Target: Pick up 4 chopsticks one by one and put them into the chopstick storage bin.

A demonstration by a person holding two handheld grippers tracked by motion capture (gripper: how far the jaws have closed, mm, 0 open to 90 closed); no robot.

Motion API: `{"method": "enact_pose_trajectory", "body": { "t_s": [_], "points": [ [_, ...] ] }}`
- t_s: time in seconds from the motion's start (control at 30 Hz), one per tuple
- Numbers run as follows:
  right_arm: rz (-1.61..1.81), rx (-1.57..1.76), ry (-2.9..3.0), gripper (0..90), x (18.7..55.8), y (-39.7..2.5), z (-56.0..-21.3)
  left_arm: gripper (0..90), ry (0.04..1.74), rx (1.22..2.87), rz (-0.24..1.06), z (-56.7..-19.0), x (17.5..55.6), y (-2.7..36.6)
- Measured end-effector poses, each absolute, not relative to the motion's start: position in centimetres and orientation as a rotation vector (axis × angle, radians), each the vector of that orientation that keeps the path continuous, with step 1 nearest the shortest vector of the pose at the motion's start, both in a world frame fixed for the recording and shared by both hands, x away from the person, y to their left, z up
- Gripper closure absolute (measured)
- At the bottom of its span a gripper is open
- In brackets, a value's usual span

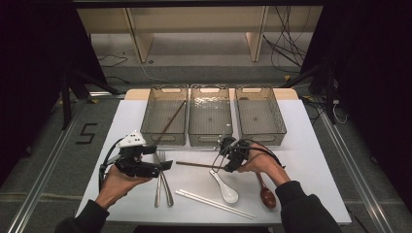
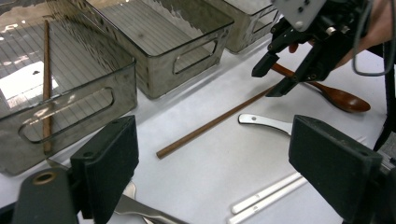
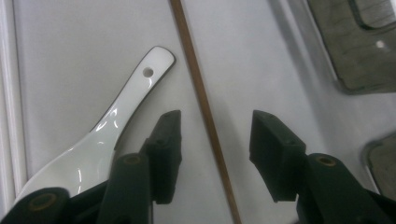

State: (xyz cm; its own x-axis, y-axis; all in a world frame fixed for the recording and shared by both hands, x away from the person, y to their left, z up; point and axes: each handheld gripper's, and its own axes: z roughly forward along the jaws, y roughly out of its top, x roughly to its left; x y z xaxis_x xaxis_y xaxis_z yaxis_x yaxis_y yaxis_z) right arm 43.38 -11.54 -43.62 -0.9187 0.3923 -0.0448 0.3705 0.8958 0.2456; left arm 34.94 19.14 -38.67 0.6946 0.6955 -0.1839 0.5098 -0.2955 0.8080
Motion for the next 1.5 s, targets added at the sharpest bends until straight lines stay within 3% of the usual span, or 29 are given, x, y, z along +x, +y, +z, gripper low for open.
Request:
{"method": "enact_pose_trajectory", "body": {
  "t_s": [0.7,1.07,1.5],
  "points": [
    [0.232,0.551,3.048,78.9,44.5,-10.0,-45.3,15.6,0.909,1.993,0.269,-39.1,33.9,19.1],
    [0.149,0.487,3.057,85.3,44.2,-9.2,-45.5,15.6,0.911,1.993,0.271,-39.2,33.9,19.2],
    [0.183,0.409,3.024,86.5,43.6,-9.4,-45.0,15.7,0.915,2.012,0.275,-39.6,34.1,19.1]
  ]
}}
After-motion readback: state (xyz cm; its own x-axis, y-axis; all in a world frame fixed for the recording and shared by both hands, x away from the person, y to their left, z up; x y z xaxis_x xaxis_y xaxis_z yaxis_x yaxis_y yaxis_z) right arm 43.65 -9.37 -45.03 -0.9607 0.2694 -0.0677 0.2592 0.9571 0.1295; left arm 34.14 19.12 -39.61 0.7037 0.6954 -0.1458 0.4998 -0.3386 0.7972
